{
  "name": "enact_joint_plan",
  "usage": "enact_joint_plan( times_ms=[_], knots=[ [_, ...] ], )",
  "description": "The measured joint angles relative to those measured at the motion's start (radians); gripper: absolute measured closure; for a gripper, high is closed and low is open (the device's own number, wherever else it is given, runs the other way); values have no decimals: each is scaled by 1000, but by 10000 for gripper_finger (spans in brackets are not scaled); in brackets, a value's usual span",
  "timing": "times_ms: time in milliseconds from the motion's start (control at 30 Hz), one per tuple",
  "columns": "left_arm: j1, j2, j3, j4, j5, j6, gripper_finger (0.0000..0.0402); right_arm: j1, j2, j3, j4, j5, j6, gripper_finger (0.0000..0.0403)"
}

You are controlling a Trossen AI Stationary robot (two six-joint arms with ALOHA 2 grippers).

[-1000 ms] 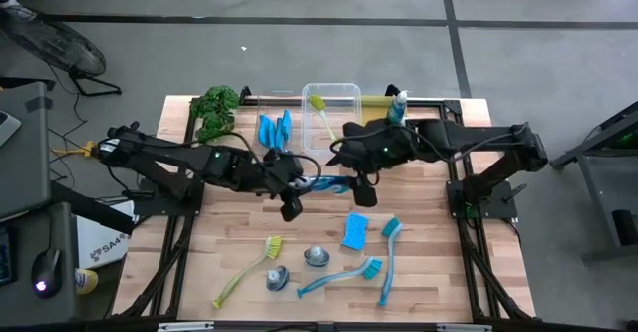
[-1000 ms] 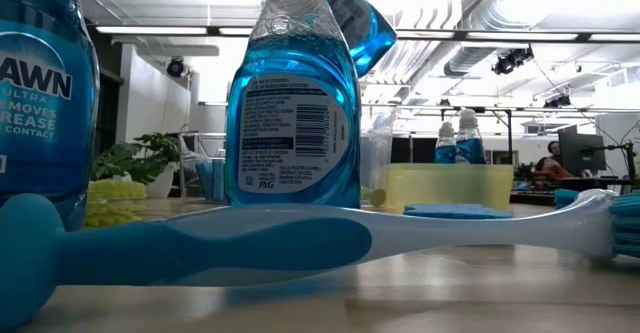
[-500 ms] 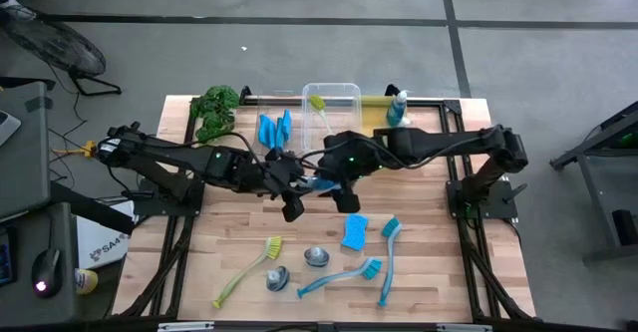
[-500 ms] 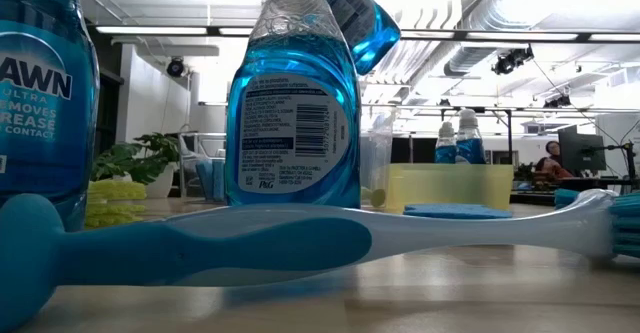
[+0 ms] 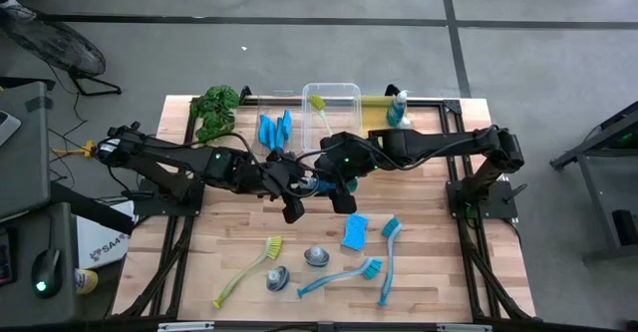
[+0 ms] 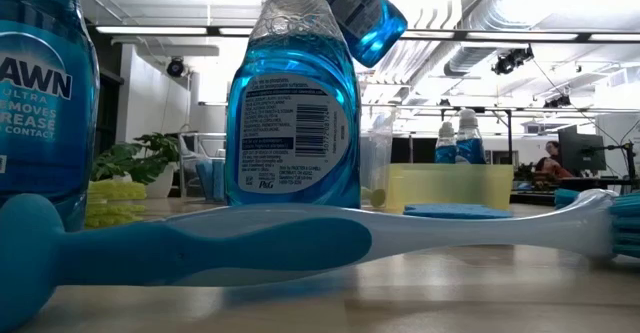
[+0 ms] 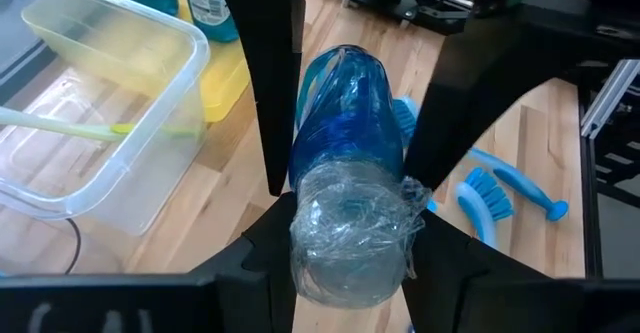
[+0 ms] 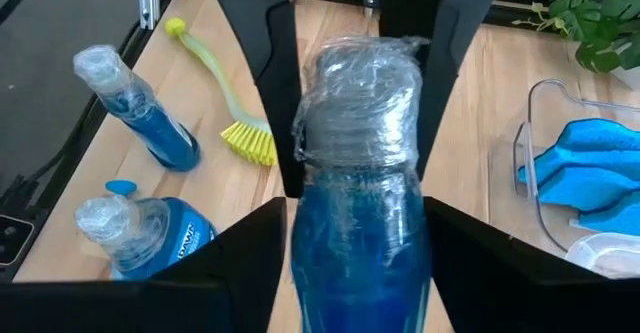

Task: Pick & Place Kitchen Sink Supplies
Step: Put the left dishwashing liquid into the yellow bin

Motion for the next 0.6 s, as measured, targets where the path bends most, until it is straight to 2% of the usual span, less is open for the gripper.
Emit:
enact_joint_plan(
  times_ms=[233, 433, 600],
  knots=[
    [0, 0, 0, -1, 4, 0, 275, 0, 0, 0, 2, 6, 2, 228],
    [0, 0, 0, -2, 8, -2, 274, 0, -1, 0, 2, 8, 3, 236],
    [1, -1, 0, -2, 15, -2, 238, -1, -1, 0, 2, 19, 43, 238]
  ],
)
